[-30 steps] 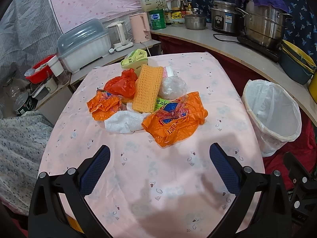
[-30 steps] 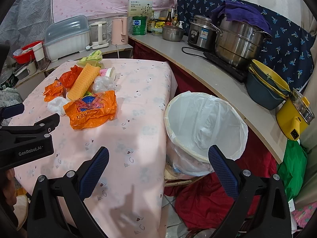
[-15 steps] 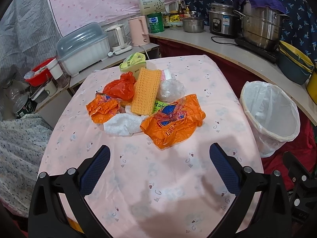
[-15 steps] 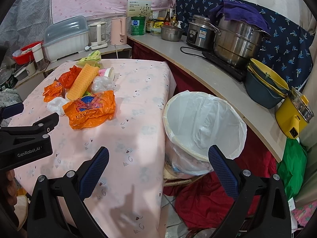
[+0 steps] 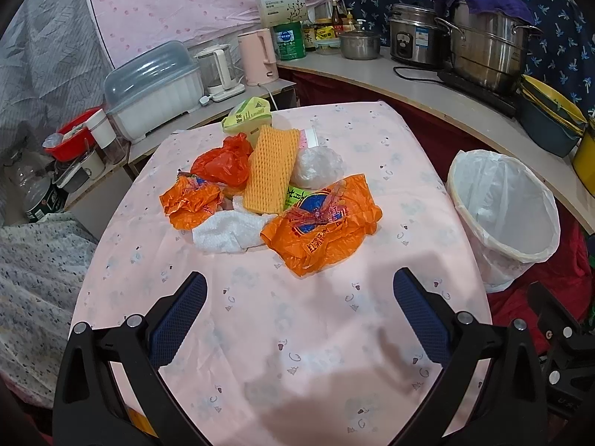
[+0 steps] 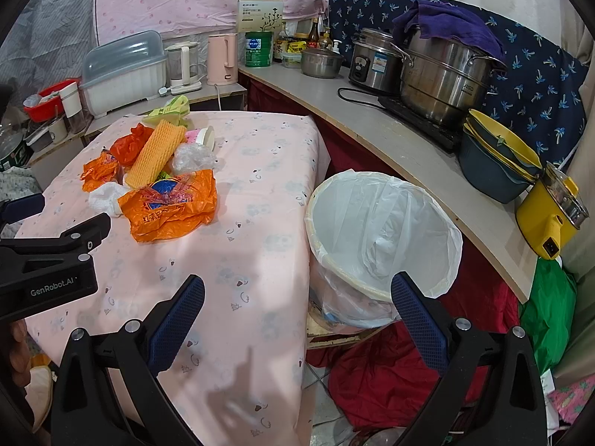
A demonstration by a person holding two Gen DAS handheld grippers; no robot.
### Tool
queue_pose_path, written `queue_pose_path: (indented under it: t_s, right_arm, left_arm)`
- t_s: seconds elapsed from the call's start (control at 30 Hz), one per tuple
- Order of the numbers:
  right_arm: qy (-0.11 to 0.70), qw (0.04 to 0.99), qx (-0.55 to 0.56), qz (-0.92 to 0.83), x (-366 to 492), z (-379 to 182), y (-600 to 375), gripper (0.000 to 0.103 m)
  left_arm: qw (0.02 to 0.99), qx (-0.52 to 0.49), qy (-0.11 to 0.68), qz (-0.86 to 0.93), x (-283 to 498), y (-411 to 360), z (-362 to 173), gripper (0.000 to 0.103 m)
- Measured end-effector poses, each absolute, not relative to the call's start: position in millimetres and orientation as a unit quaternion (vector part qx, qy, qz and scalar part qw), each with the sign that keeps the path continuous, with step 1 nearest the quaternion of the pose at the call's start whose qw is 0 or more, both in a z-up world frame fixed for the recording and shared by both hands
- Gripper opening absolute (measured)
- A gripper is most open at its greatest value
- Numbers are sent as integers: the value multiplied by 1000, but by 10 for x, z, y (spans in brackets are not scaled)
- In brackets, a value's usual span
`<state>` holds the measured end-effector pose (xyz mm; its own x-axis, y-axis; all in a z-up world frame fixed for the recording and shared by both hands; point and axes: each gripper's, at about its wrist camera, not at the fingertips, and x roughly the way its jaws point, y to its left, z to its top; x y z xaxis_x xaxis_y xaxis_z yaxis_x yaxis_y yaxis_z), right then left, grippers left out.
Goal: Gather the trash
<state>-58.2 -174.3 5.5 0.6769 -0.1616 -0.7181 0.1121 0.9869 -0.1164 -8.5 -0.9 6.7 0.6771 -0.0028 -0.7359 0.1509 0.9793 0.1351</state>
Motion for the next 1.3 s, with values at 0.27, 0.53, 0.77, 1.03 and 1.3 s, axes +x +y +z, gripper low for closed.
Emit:
queue_pose_path:
  t_s: [0.27, 0.53, 0.77, 1.03, 1.3]
  right_arm:
    - [395, 915, -31, -75, -584, 56, -1745, 96]
    - [392, 916, -30, -77, -577, 91, -1759, 96]
    - [384, 919, -26, -81, -499, 147, -1747, 96]
    - [377, 922, -18, -83, -363, 108, -1652, 96]
    - [375, 924, -15, -78, -129, 27, -1487, 96]
  left_arm:
    - [909, 89, 405, -41, -75, -7, 50, 96]
    - [912, 88, 398, -43, -75, 7, 58, 96]
    - [915, 84, 393, -39, -16, 93, 60, 96]
    - [922, 58, 380, -36, 108, 312, 67, 96]
    - [918, 35, 394, -16, 403, 690, -29, 96]
